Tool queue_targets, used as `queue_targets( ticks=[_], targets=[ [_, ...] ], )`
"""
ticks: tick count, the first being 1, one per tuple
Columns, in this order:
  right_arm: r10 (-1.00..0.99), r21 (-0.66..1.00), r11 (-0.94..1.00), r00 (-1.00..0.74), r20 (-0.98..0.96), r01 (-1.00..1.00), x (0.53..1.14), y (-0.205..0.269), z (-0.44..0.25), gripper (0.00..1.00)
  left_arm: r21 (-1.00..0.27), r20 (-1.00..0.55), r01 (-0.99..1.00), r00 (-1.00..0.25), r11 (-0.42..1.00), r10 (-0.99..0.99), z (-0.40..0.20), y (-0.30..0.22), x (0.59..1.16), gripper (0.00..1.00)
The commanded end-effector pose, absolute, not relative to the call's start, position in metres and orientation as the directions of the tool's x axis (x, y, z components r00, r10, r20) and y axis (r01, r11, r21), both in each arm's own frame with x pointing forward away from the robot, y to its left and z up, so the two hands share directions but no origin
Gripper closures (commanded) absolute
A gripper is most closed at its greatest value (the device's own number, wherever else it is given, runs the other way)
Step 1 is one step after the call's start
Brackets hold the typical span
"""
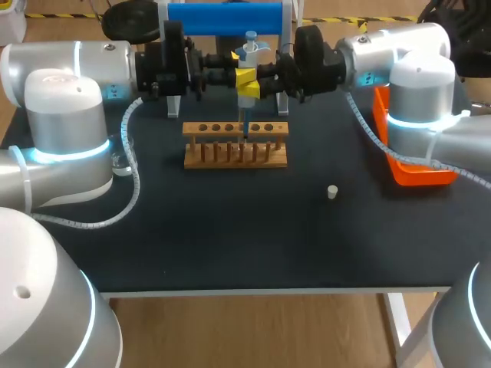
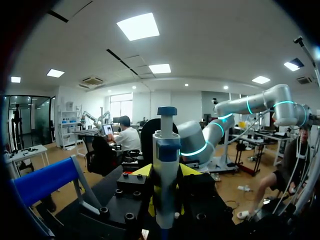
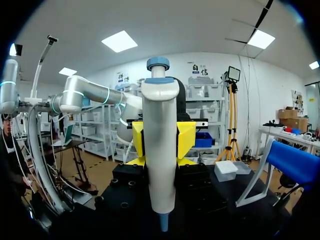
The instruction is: Invert the test tube, pick up the pipette, mount the tip to pipette, aspirate from beaker and dispense into the tube, eject the tip, return the pipette, and cap with the stopper.
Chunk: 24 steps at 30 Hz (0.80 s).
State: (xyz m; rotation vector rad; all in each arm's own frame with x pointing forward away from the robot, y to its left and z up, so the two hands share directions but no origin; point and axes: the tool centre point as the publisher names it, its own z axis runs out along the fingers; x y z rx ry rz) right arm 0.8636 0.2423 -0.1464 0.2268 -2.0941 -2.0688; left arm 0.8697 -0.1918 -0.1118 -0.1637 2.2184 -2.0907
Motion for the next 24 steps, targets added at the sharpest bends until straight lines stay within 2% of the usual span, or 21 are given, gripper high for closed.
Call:
queue_targets(
  ticks=[1,2,3,4,11,24],
  targets=[
    [-0.243,1.0,0.019,-0.97,0.029,0.025,0.867,0.243,-0.146,1.0,-0.998,0.008,-0.016,-0.99,0.056,-0.139,-0.112,-0.194,0.865,1.0],
    [-0.244,0.999,0.02,-0.969,0.029,0.025,0.867,0.243,-0.146,0.78,-0.998,0.008,-0.016,-0.99,0.056,-0.139,-0.112,-0.194,0.865,1.0],
    [-0.244,0.999,0.021,-0.969,0.03,0.026,0.867,0.243,-0.146,0.52,-0.998,0.008,-0.016,-0.99,0.056,-0.139,-0.112,-0.194,0.865,1.0],
    [-0.243,0.999,0.021,-0.969,0.031,0.026,0.866,0.242,-0.146,0.0,-0.998,0.008,-0.016,-0.99,0.056,-0.139,-0.112,-0.194,0.865,1.0],
    [-0.246,0.999,0.015,-0.968,0.04,0.037,0.863,0.225,-0.149,0.0,-0.998,0.008,-0.016,-0.99,0.056,-0.139,-0.112,-0.194,0.865,1.0],
    [-0.169,0.999,0.021,-0.985,0.035,0.032,0.889,0.158,-0.149,0.0,-0.998,0.008,-0.016,-0.99,0.056,-0.139,-0.112,-0.194,0.865,1.0]
  ],
)
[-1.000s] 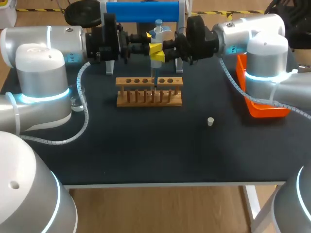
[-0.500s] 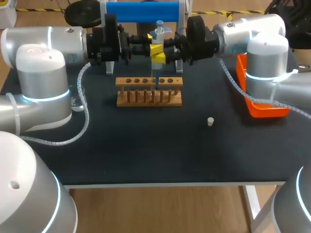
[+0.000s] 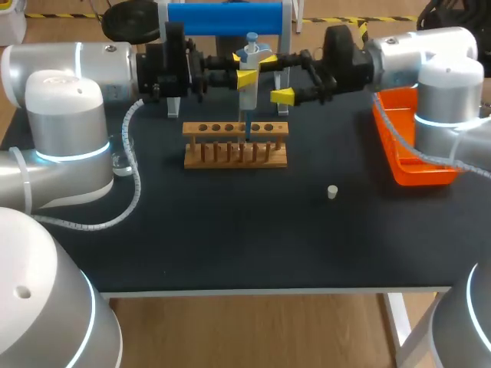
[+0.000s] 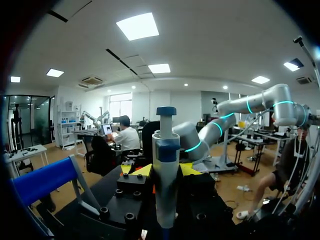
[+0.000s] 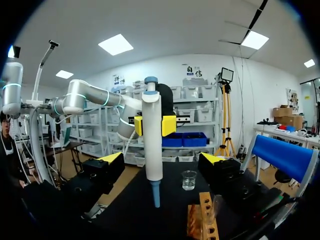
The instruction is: Invert the test tube, pick up the pipette, mount the tip to pipette, aspirate from beaker and dispense into the tube, eject the tip, return the pipette, and cap with the stopper.
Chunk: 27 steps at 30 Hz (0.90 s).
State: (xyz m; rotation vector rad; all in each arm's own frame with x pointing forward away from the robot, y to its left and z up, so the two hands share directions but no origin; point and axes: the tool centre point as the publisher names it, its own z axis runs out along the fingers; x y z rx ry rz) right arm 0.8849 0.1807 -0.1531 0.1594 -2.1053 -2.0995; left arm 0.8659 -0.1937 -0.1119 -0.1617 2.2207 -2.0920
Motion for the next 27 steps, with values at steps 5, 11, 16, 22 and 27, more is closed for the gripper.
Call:
queue_targets(
  ticks=[5,11,16,22,27],
  targets=[
    [-0.089,0.997,0.075,-0.996,0.002,-0.005,0.925,0.14,-0.151,0.0,-0.998,0.008,-0.016,-0.99,0.056,-0.139,-0.112,-0.194,0.865,1.0],
    [0.008,0.993,0.113,-0.999,-0.032,-0.031,0.971,0.136,-0.151,0.0,-0.998,0.008,-0.016,-0.99,0.056,-0.139,-0.112,-0.194,0.865,1.0],
    [0.052,0.986,0.16,-0.997,-0.056,-0.047,0.998,0.144,-0.152,0.0,-0.998,0.008,-0.016,-0.99,0.056,-0.139,-0.112,-0.194,0.865,1.0],
    [0.125,0.976,0.215,-0.99,-0.065,-0.037,1.03,0.151,-0.159,0.0,-0.998,0.008,-0.016,-0.99,0.056,-0.139,-0.112,-0.194,0.865,1.0],
    [0.175,0.969,0.246,-0.982,-0.073,-0.028,1.046,0.157,-0.164,0.0,-0.998,0.008,-0.016,-0.99,0.056,-0.139,-0.112,-0.194,0.865,1.0]
  ],
)
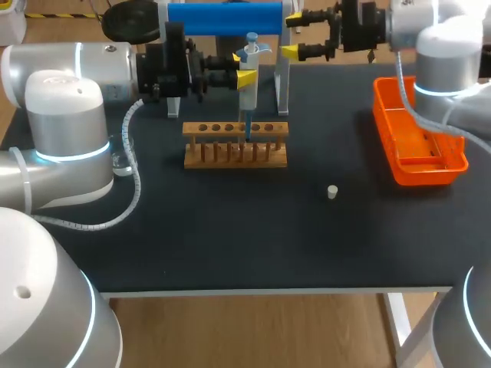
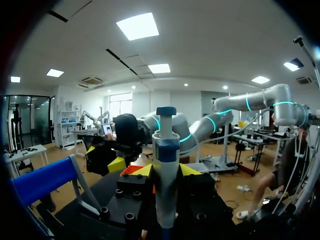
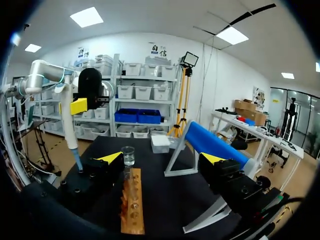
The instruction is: Invert the test tube, pick up the pipette, mount the tip to pipette, aspirate from beaker and dispense into the tube, eject the tip, return the pipette, and cap with the stopper.
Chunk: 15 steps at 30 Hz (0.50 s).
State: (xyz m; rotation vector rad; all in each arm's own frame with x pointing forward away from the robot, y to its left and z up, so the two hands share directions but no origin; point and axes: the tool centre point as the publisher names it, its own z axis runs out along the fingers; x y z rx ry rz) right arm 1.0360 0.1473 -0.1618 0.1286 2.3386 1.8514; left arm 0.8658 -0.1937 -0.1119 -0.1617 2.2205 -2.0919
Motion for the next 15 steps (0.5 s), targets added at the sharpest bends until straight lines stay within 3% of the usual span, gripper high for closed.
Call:
queue_targets(
  ticks=[1,15],
  targets=[
    [0.182,0.968,0.249,-0.98,-0.078,-0.03,1.048,0.158,-0.164,0.0,-0.998,0.008,-0.016,-0.99,0.056,-0.139,-0.112,-0.194,0.865,1.0],
    [0.252,0.951,0.307,-0.96,-0.123,-0.041,1.072,0.166,-0.169,0.0,-0.998,0.008,-0.016,-0.99,0.056,-0.139,-0.112,-0.194,0.865,1.0]
  ],
)
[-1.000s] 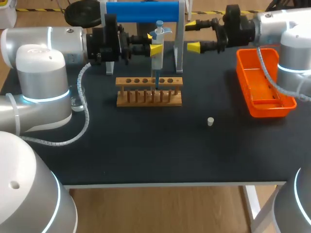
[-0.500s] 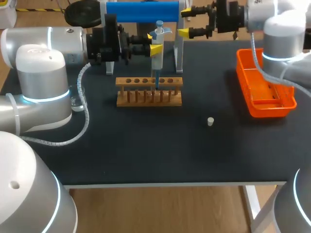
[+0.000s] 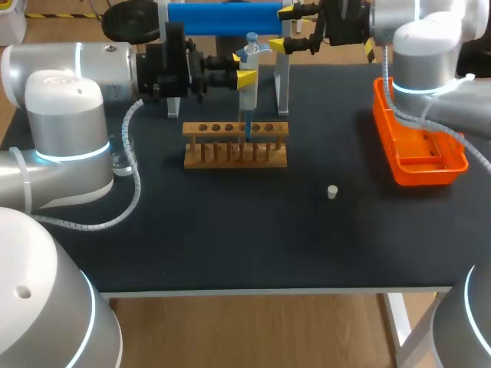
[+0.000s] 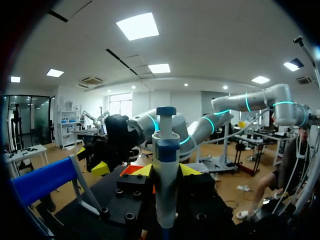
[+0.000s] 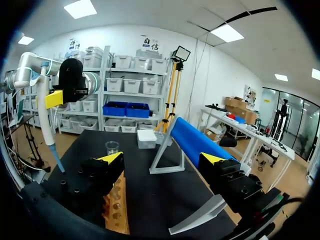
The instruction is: Invert the test tube, pick up the pipette, mount the tip to pipette, aspirate from beaker and dispense into the tube, eject the tip, return the pipette, and cap with the stopper.
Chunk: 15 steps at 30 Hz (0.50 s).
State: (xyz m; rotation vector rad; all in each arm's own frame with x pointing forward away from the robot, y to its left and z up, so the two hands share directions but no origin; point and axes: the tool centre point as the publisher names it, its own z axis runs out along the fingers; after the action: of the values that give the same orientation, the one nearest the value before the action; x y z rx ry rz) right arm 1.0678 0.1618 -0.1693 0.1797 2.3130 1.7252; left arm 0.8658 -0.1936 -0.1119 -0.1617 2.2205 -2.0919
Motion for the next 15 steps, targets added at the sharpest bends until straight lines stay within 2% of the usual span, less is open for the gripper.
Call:
queue_targets(
  ticks=[1,15],
  targets=[
    [0.256,0.948,0.317,-0.959,-0.123,-0.037,1.0731,0.1663,-0.1685,0.0,-0.998,0.008,-0.016,-0.99,0.056,-0.139,-0.1124,-0.1937,0.8649,1.0],
    [0.285,0.938,0.347,-0.953,-0.1,0.005,1.0771,0.1627,-0.1688,0.0,-0.998,0.008,-0.016,-0.99,0.056,-0.139,-0.1124,-0.1937,0.8649,1.0]
  ],
)
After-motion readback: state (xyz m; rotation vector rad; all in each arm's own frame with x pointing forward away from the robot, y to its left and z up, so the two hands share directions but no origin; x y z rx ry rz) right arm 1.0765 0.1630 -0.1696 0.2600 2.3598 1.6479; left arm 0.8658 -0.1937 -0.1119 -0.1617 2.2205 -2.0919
